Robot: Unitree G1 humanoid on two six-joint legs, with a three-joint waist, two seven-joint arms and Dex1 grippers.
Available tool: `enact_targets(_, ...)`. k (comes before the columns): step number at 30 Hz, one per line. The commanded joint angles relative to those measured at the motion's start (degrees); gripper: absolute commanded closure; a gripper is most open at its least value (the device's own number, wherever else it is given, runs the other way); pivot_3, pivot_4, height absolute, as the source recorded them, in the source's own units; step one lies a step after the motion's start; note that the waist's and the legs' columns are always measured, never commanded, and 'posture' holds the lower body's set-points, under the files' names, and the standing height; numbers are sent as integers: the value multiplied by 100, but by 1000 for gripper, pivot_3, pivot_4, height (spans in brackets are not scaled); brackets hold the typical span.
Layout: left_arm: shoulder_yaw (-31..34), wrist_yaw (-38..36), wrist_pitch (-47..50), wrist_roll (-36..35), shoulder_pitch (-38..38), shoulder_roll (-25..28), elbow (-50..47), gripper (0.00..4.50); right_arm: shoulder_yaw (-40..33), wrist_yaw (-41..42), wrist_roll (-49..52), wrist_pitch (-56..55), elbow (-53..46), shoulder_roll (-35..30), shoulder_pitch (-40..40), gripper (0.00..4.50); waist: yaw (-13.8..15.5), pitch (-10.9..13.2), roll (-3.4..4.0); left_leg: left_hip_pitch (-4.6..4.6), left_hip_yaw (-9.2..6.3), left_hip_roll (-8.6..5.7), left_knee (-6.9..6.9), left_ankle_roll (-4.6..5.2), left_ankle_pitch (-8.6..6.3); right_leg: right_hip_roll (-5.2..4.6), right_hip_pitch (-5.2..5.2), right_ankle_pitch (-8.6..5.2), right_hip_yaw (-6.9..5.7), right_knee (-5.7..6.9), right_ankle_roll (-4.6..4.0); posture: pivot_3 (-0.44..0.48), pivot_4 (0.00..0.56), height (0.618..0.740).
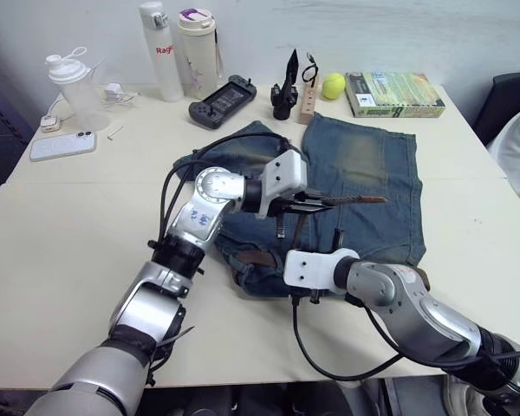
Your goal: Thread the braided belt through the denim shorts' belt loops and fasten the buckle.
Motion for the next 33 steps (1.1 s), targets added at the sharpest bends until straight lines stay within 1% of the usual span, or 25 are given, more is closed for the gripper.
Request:
enact_targets(1, 59, -54, -752, 180, -763, -465, 1096, 4500, 921, 756, 23, -112, 412, 18, 747, 4391, 6, -2, -3, 0, -1, 0, 0, 0, 0, 0, 1, 0, -3, -1, 0, 0, 150, 724)
enact_targets(4, 88, -65, -1100, 333, -1239, -981, 2090, 4500, 851, 813, -111, -136, 436, 151, 968, 4391, 11, -10, -12, 0, -2, 0, 0, 1, 0, -1, 3, 0, -6, -2, 0, 0, 150, 724)
enact_targets(8, 220, 6, -1375, 459, -1749, -1519, 2935, 4500, 758, 930, -298, -185, 457, 260, 1105, 4391, 12, -18, -24, -1, -5, 0, 0, 4, -2, -2, 6, 0, -10, -7, 0, 0, 150, 724)
enact_targets(13, 369, 33, -1581, 535, -2223, -2004, 3400, 4500, 650, 1079, -429, -274, 473, 365, 1229, 4391, 33, -19, -22, -3, -12, -2, 1, 7, -5, -7, 7, 0, -17, -32, 0, 0, 150, 724)
enact_targets(18, 475, 130, -1688, 644, -2429, -2255, 3648, 4500, 586, 1218, -548, -395, 497, 448, 1298, 4391, 38, -24, -16, -4, -15, -5, 6, 13, -8, -12, 13, 0, -21, -37, 0, 0, 150, 724)
enact_targets(22, 583, 121, -1694, 673, -2463, -2378, 3708, 4500, 477, 1318, -631, -461, 493, 512, 1408, 4391, 55, -26, -14, -6, -19, -5, 6, 13, -9, -14, 13, 0, -28, -38, 0, 0, 150, 724)
enact_targets(26, 675, 142, -1699, 702, -2418, -2381, 3718, 4500, 402, 1409, -687, -523, 516, 550, 1455, 4391, 105, -28, -13, -6, -19, -7, 11, 14, -9, -16, 16, 0, -27, -38, 1, 0, 150, 724)
enact_targets(30, 783, 201, -1745, 742, -2297, -2124, 3680, 4500, 175, 1377, -733, -363, 518, 645, 1545, 4391, 131, -28, -12, -6, -19, -7, 12, 15, -10, -15, 15, 0, -27, -38, 1, 0, 150, 724)
enact_targets(33, 862, 308, -1854, 803, -2058, -1657, 3576, 4500, -189, 1254, -728, -136, 492, 775, 1602, 4391, 120, -30, -8, -5, -19, -5, 12, 15, -10, -13, 14, 0, -26, -36, 0, 0, 150, 724)
